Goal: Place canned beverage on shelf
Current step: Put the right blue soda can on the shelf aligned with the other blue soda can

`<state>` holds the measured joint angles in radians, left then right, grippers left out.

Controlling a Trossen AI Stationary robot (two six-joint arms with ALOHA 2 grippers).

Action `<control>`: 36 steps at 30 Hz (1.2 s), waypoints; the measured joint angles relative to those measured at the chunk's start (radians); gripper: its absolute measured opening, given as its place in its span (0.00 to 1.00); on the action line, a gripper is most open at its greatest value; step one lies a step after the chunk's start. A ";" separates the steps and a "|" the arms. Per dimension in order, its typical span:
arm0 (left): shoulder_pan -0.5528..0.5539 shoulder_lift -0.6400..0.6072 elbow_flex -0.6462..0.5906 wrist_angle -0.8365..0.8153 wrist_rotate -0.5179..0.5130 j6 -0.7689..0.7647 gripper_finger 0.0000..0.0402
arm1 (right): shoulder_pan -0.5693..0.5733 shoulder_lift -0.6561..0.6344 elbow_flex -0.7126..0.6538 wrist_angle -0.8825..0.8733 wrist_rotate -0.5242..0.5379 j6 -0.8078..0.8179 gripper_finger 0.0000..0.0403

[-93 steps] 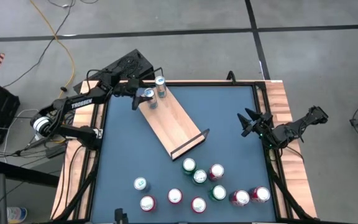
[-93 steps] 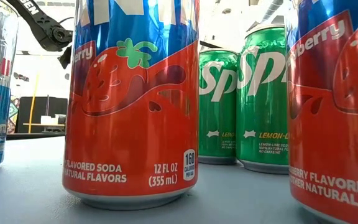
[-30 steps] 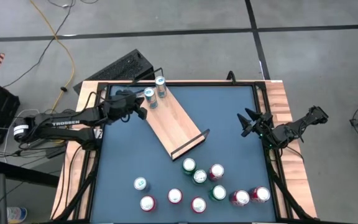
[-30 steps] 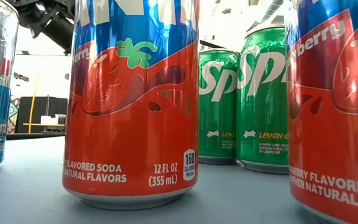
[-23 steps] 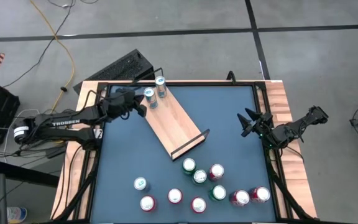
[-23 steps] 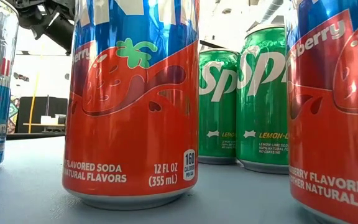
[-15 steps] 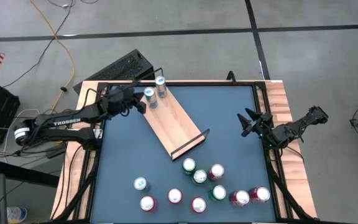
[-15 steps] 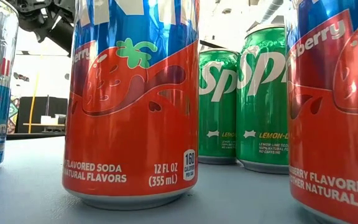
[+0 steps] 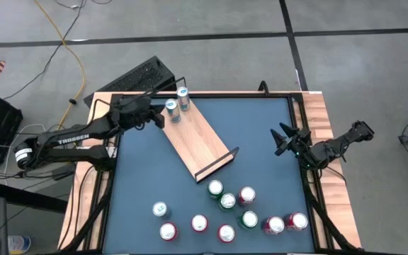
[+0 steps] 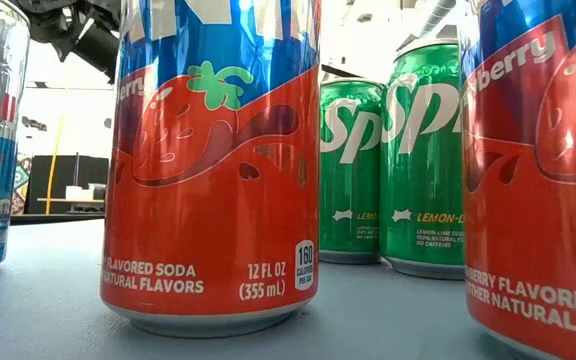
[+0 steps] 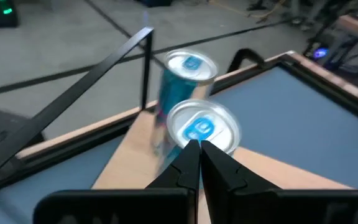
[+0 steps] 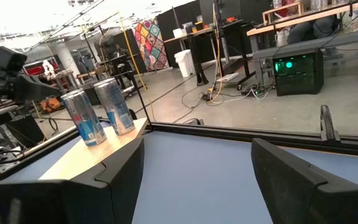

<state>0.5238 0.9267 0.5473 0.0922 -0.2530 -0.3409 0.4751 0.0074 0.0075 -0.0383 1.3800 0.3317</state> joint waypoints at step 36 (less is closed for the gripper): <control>-0.050 0.140 0.004 0.054 -0.079 0.049 0.00 | 0.000 0.000 0.000 -0.001 0.006 -0.026 0.70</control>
<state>0.4735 1.0664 0.5510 0.1465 -0.3318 -0.2924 0.4752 0.0074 0.0074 -0.0391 1.3857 0.3054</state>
